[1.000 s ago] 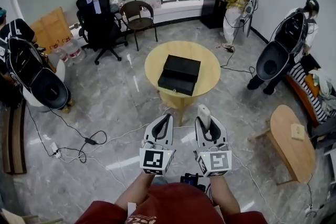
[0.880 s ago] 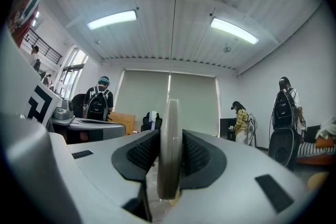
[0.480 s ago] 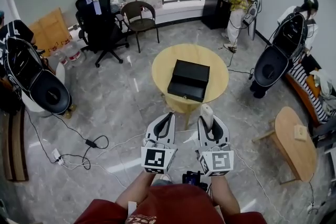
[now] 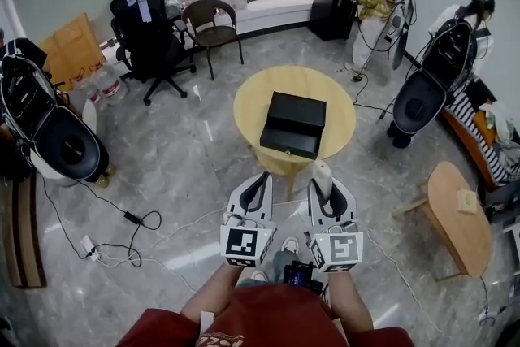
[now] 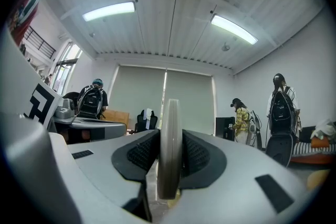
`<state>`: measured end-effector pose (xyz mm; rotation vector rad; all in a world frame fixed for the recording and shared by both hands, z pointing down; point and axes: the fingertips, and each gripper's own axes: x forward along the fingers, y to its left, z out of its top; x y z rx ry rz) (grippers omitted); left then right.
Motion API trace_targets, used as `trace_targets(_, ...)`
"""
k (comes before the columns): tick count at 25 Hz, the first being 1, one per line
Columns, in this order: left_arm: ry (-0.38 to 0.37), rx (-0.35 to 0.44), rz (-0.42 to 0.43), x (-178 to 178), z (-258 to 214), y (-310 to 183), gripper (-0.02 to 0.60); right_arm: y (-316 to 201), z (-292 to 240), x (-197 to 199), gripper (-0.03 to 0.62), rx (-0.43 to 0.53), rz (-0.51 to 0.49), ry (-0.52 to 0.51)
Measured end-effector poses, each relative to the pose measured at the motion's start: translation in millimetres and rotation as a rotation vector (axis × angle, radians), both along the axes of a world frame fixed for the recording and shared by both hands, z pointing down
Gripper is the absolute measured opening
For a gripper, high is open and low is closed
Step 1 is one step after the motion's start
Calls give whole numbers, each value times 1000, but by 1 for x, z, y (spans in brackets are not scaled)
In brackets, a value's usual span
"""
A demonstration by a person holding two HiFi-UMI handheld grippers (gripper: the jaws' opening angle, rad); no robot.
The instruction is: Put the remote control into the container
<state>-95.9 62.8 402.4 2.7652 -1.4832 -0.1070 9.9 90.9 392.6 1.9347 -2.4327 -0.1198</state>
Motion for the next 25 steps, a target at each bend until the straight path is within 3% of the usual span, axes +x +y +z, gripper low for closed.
trace_targets(13, -25, -14, -8, 45, 7, -70, 15, -74, 8, 41, 133, -14, -23, -16)
trace_targets(25, -49, 14, -23, 128, -14, -157, 15, -167, -1, 121, 133, -10, -50, -52)
